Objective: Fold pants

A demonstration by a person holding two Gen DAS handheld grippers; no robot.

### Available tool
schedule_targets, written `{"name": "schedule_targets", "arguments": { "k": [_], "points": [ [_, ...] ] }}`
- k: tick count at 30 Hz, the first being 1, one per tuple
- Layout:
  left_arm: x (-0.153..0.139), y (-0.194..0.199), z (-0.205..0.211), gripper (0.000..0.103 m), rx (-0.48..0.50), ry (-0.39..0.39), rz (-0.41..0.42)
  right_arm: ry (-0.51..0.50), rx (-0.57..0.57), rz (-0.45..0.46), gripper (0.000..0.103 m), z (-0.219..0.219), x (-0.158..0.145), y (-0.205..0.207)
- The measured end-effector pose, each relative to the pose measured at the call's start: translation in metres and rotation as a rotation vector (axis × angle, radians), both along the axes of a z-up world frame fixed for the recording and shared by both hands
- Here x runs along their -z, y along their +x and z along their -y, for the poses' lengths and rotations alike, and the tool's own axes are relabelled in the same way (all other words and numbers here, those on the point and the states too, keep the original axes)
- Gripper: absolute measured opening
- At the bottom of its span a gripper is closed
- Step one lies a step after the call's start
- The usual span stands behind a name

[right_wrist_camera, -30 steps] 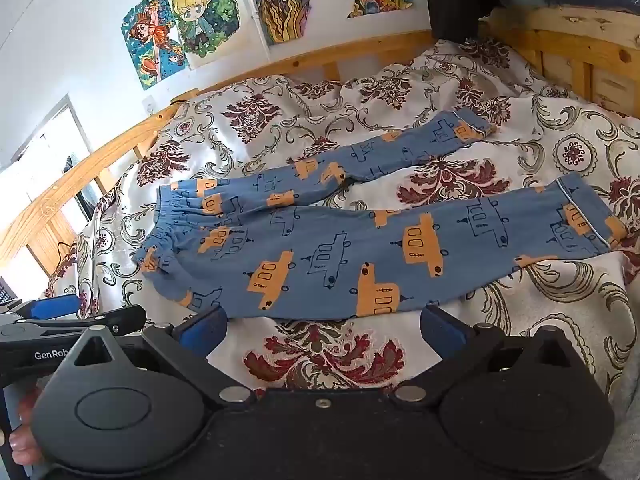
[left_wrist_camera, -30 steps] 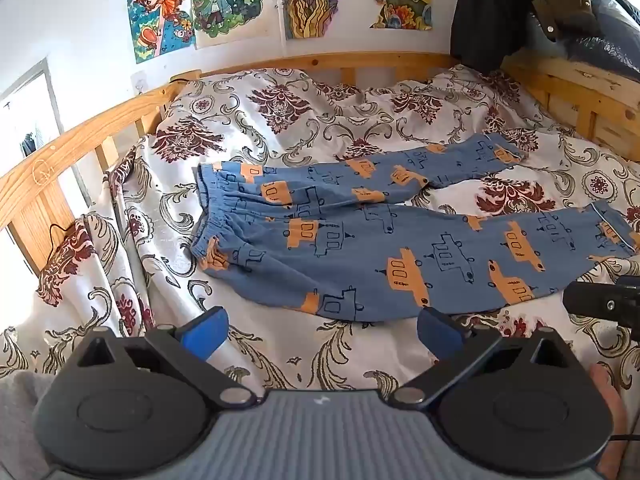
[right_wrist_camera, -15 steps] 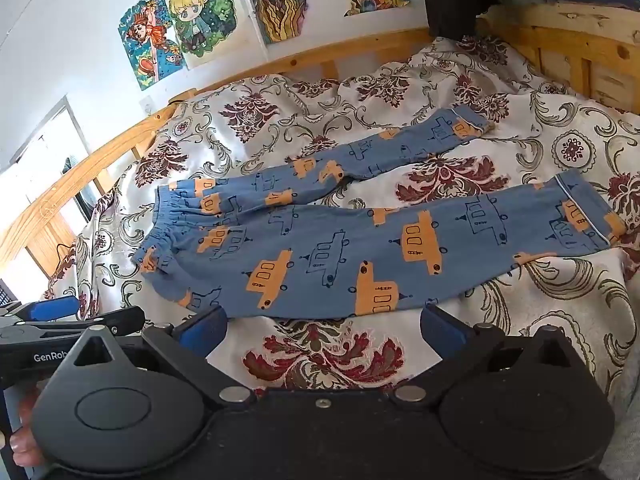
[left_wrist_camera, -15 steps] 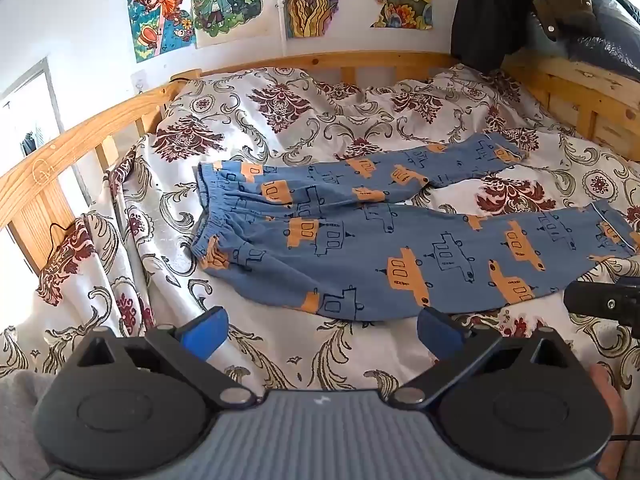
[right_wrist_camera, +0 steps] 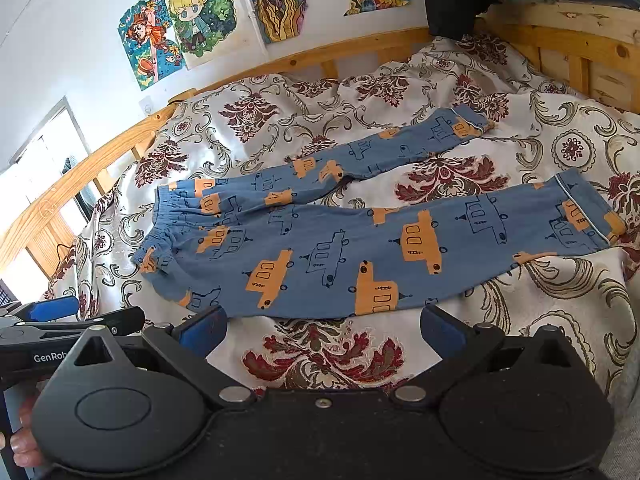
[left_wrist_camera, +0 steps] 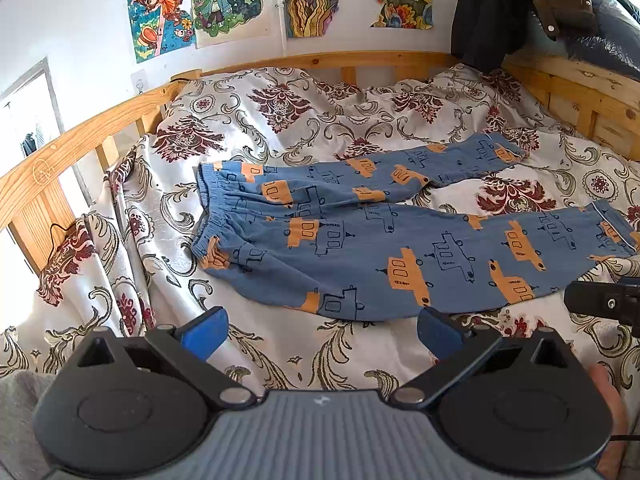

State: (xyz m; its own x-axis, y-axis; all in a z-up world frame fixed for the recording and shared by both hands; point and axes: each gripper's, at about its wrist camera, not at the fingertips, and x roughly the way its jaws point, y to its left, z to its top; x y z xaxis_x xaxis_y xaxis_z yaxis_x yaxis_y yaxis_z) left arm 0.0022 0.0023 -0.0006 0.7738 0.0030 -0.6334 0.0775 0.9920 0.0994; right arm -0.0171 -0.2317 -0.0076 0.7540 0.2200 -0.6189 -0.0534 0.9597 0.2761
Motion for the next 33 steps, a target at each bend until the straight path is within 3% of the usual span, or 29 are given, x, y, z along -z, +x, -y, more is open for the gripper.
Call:
{"name": "schedule_targets", "arguments": {
  "k": [21, 33],
  "points": [
    [0.0009, -0.0010, 0.0008, 0.103, -0.001, 0.005, -0.003, 0.003, 0.003, -0.006, 0.103, 0.0007, 0.0005, 0.0008],
    [0.0065, 0.0049, 0.0035, 0.103, -0.013, 0.031, -0.072, 0.025, 0.015, -0.037, 0.103, 0.0031, 0.0022, 0.0057]
  ]
}}
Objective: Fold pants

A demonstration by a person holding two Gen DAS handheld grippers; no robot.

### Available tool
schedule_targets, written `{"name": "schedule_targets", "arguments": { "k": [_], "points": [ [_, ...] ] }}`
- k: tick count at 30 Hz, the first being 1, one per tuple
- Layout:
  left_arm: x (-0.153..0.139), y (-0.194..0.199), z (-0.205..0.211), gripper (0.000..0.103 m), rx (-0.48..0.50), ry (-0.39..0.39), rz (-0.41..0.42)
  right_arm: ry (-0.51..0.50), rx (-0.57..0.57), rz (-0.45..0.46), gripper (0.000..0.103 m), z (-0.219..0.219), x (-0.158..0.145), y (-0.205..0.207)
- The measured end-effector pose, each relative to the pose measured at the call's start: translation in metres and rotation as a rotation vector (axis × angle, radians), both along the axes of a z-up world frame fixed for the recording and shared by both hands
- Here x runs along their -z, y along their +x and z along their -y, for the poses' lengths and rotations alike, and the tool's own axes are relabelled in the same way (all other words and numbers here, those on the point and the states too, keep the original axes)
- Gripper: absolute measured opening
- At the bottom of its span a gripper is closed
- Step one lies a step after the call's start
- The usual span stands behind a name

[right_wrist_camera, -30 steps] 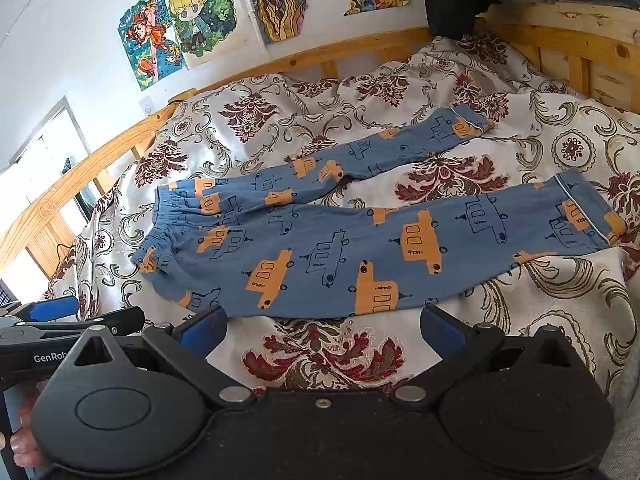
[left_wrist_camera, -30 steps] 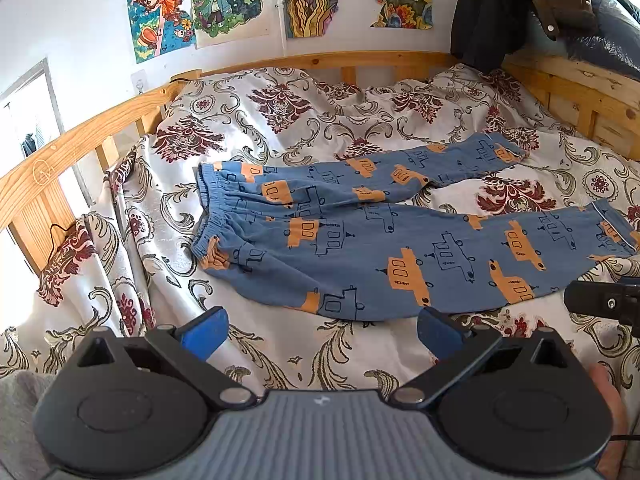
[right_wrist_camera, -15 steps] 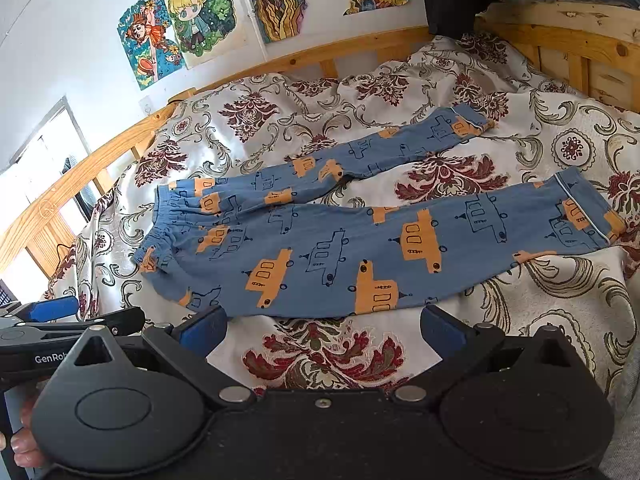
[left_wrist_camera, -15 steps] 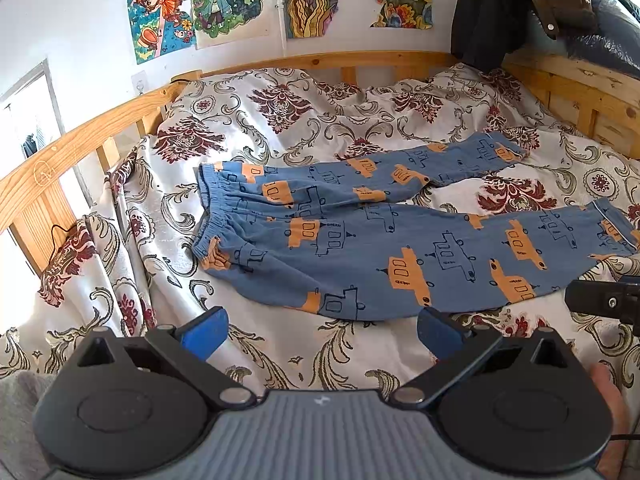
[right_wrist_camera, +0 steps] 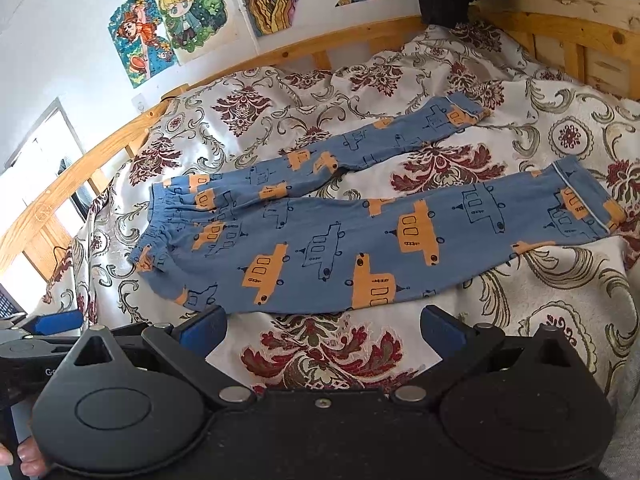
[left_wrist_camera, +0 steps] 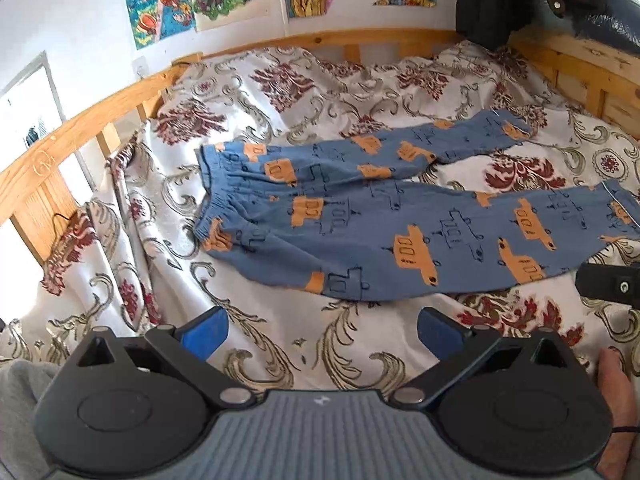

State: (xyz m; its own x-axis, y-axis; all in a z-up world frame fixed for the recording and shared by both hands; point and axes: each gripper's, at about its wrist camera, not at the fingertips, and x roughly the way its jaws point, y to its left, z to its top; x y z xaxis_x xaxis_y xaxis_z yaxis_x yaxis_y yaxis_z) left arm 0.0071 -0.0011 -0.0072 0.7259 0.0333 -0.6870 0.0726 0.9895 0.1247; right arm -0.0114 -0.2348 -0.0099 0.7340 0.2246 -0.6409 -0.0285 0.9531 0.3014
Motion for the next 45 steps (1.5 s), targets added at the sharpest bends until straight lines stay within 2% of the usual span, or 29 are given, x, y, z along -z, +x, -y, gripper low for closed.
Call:
{"name": "schedule_targets", "arguments": {
  "k": [7, 10, 13, 18, 21, 23, 25, 27, 30, 32, 34, 37, 39, 41, 45],
  "points": [
    [-0.006, 0.011, -0.008, 0.103, -0.018, -0.075, -0.028, 0.036, 0.040, -0.040, 0.103, 0.005, -0.001, 0.011],
    [-0.011, 0.021, -0.013, 0.103, -0.015, -0.133, -0.042, 0.005, 0.024, -0.019, 0.103, 0.004, -0.005, 0.017],
    [-0.017, 0.037, -0.019, 0.103, 0.004, -0.177, -0.033, -0.070, -0.014, 0.018, 0.103, 0.002, -0.013, 0.028],
    [-0.025, 0.075, -0.024, 0.103, 0.070, -0.142, 0.006, -0.130, -0.085, 0.044, 0.103, 0.010, -0.019, 0.066],
    [-0.028, 0.113, -0.028, 0.103, 0.108, -0.126, 0.011, -0.149, -0.163, 0.036, 0.103, 0.019, -0.020, 0.107],
    [-0.032, 0.141, -0.032, 0.103, 0.126, -0.127, 0.050, -0.167, -0.226, 0.028, 0.103, 0.025, -0.021, 0.142],
    [-0.035, 0.171, -0.032, 0.103, 0.146, -0.103, 0.085, -0.186, -0.310, 0.032, 0.103, 0.028, -0.022, 0.184],
    [-0.037, 0.209, -0.028, 0.103, 0.206, -0.055, 0.069, -0.203, -0.383, 0.022, 0.103, 0.029, -0.017, 0.235],
    [-0.030, 0.277, -0.023, 0.103, 0.315, -0.002, 0.046, -0.183, -0.436, -0.004, 0.102, 0.029, -0.007, 0.316],
    [-0.020, 0.322, -0.025, 0.103, 0.388, -0.007, 0.006, -0.173, -0.493, -0.016, 0.102, 0.032, 0.000, 0.368],
    [-0.007, 0.367, -0.028, 0.103, 0.413, -0.015, -0.042, -0.179, -0.569, -0.050, 0.102, 0.028, 0.010, 0.418],
    [0.012, 0.428, -0.026, 0.102, 0.475, -0.035, -0.120, -0.202, -0.653, -0.068, 0.101, 0.018, 0.022, 0.473],
    [0.025, 0.451, -0.023, 0.100, 0.541, -0.048, -0.168, -0.217, -0.713, -0.062, 0.098, 0.008, 0.031, 0.500],
    [0.035, 0.469, -0.015, 0.099, 0.612, -0.040, -0.191, -0.226, -0.778, -0.082, 0.090, -0.002, 0.043, 0.522],
    [0.057, 0.486, -0.003, 0.085, 0.717, 0.007, -0.303, -0.310, -0.908, -0.129, 0.082, -0.019, 0.066, 0.551]
  ]
}}
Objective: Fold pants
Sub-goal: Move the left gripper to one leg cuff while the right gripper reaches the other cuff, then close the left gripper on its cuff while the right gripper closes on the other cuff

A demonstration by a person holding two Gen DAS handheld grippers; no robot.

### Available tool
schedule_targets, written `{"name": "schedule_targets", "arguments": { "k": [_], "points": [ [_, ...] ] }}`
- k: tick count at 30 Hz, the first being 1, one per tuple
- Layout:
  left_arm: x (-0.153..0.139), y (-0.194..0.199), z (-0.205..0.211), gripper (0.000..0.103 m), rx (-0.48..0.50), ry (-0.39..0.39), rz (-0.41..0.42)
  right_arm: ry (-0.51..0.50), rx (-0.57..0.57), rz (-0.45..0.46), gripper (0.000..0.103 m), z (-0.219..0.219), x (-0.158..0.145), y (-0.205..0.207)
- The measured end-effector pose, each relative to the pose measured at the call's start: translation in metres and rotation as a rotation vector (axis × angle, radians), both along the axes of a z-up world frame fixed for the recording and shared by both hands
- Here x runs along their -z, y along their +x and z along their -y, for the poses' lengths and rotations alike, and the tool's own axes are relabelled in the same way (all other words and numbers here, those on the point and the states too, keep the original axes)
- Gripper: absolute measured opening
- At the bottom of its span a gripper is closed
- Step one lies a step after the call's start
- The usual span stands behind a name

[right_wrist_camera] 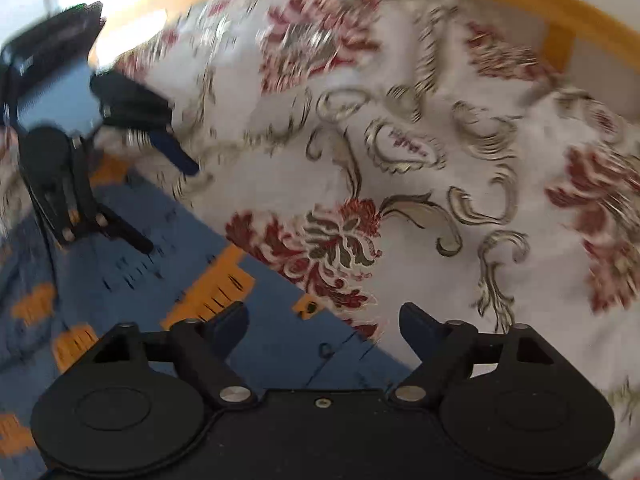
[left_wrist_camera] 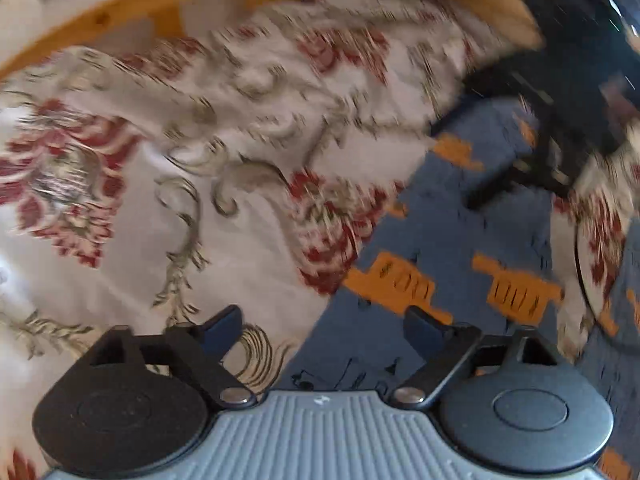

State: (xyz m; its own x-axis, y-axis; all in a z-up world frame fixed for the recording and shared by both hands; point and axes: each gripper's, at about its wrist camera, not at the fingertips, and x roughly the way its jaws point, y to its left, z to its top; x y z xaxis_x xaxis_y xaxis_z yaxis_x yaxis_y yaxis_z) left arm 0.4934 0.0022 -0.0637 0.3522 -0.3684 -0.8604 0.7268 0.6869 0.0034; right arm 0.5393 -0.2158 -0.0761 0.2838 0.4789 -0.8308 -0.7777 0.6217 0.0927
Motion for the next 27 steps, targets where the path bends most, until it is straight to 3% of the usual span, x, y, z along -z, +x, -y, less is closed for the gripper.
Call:
{"name": "schedule_targets", "arguments": {
  "k": [3, 4, 6, 8, 10, 14, 16, 18, 27],
  "points": [
    [0.014, 0.006, -0.002, 0.081, 0.043, 0.060, -0.080, -0.022, -0.050, -0.061, 0.071, -0.004, 0.013, 0.014],
    [0.019, 0.008, -0.004, 0.079, 0.046, 0.071, -0.107, -0.029, -0.058, -0.073, 0.064, -0.005, 0.017, 0.015],
    [0.030, 0.012, -0.006, 0.065, 0.038, 0.106, -0.172, -0.055, -0.076, -0.076, 0.053, -0.006, 0.023, 0.013],
    [0.035, 0.013, -0.006, 0.062, 0.049, 0.145, -0.169, -0.047, -0.099, -0.063, 0.035, -0.008, 0.022, 0.007],
    [0.034, 0.015, -0.006, 0.055, 0.054, 0.157, -0.161, -0.046, -0.107, -0.047, 0.025, -0.010, 0.019, 0.003],
    [0.030, 0.018, -0.002, 0.017, 0.025, 0.176, -0.155, -0.060, -0.105, -0.014, 0.009, -0.014, 0.015, -0.002],
    [0.028, 0.016, 0.001, 0.011, 0.008, 0.191, -0.142, -0.065, -0.098, 0.008, 0.002, -0.015, 0.013, -0.007],
    [0.026, 0.010, 0.004, 0.004, -0.013, 0.203, -0.114, -0.068, -0.094, 0.038, 0.001, -0.015, 0.011, -0.013],
    [0.009, -0.012, 0.010, 0.002, -0.087, 0.208, 0.018, -0.127, -0.012, 0.244, 0.000, -0.031, -0.004, -0.028]
  ]
}}
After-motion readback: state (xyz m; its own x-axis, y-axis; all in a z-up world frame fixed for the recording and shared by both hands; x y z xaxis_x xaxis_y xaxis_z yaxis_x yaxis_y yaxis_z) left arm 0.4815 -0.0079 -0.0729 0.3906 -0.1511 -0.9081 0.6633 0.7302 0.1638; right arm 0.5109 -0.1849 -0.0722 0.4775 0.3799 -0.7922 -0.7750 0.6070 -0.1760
